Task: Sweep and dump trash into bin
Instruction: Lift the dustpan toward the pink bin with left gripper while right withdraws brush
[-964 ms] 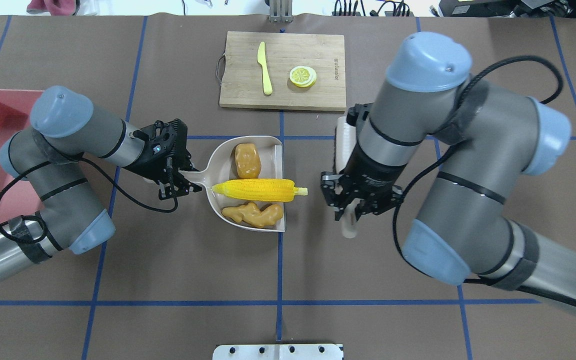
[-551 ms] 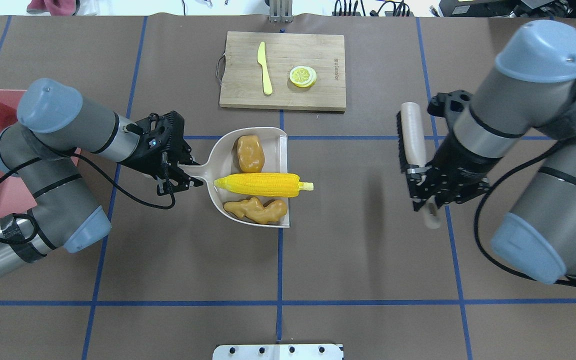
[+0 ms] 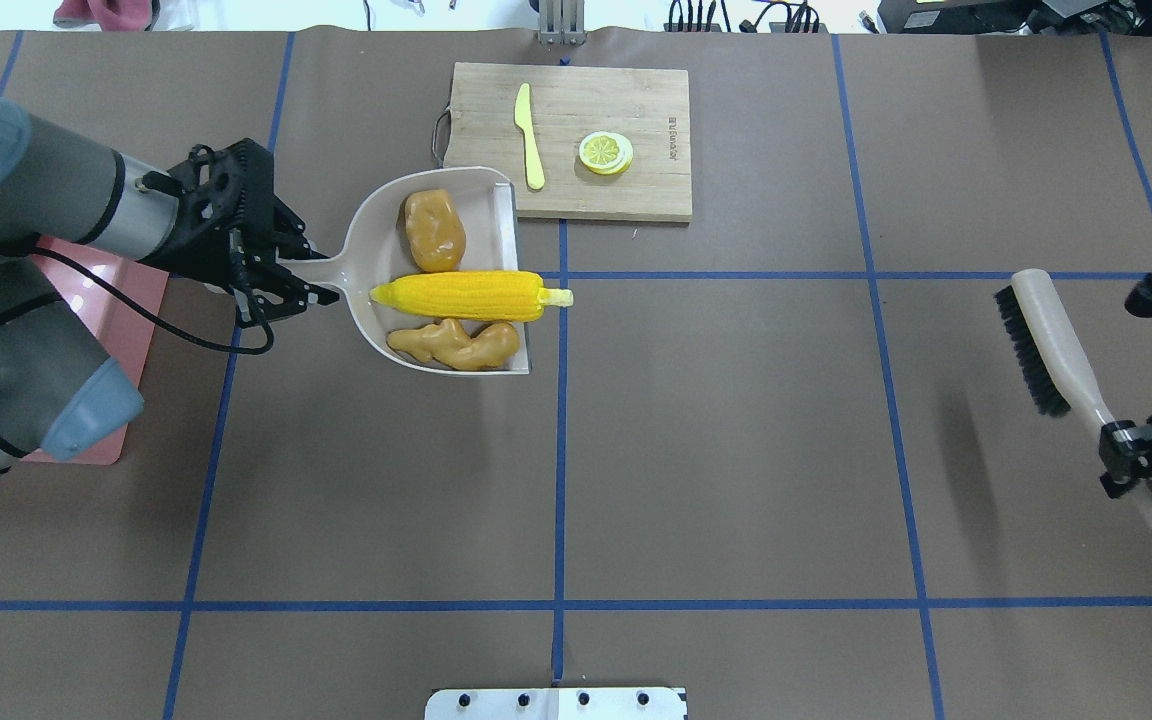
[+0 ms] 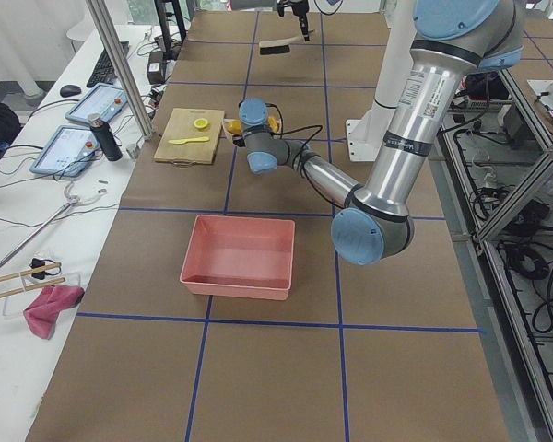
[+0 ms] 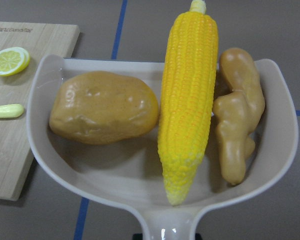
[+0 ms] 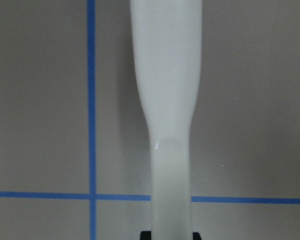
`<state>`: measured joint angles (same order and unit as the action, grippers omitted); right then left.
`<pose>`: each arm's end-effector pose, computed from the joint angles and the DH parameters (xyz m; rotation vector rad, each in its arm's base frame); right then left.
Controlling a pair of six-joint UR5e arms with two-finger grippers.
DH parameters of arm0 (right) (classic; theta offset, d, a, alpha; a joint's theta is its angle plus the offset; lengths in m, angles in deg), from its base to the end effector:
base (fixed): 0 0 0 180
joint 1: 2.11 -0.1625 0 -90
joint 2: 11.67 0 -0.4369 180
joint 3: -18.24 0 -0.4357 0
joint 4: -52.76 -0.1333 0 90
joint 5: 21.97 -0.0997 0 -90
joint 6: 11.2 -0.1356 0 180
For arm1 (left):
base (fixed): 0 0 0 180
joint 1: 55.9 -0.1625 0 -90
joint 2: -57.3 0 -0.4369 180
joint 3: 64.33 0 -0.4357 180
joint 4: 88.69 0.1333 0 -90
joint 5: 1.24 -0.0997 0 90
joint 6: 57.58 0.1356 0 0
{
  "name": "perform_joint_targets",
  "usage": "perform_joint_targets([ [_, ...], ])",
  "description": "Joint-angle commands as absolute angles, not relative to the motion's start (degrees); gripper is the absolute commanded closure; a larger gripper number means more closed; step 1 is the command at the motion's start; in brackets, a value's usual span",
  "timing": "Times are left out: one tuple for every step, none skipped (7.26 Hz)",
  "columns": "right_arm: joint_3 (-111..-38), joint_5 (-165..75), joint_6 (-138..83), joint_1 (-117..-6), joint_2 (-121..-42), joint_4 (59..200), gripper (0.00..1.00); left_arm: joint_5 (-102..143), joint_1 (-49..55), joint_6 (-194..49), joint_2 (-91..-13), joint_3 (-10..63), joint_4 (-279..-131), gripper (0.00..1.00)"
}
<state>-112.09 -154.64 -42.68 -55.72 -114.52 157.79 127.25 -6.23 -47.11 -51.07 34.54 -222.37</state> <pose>-0.2089 -0.3532 0.4633 -0.2424 -0.7317 -0.1623 0.3885 -0.5332 0.3182 1.0610 0.9237 1.1591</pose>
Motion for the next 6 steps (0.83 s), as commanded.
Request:
perform_joint_targets([
  [-102.4, -155.0, -35.7, -60.0, -125.5, 138.9, 1.0, 128.0, -1.3, -47.1, -43.5, 41.0, -221.5, 1.0],
  [-99.3, -155.4, -35.3, -61.6, -126.8, 133.4, 1.0, 130.3, 2.2, -47.0, -39.2, 42.9, -221.6, 1.0],
  [-97.9, -155.1, -35.1, -61.9, -128.1, 132.2, 1.0, 134.5, 6.5, -46.9, -35.3, 43.9, -221.6, 1.0],
  [-95.8, -155.1, -34.3, -62.3, -128.1, 129.7, 1.0, 137.9, 11.4, -46.5, -31.6, 44.0, -221.8, 1.0],
  [-92.2, -155.1, -34.3, -62.7, -128.1, 125.8, 1.0, 141.9, 15.3, -46.4, -28.9, 44.0, -221.8, 1.0],
  [-88.2, -155.1, -34.7, -62.7, -127.7, 121.0, 1.0, 144.6, 19.5, -45.5, -25.9, 43.5, -221.8, 1.0],
])
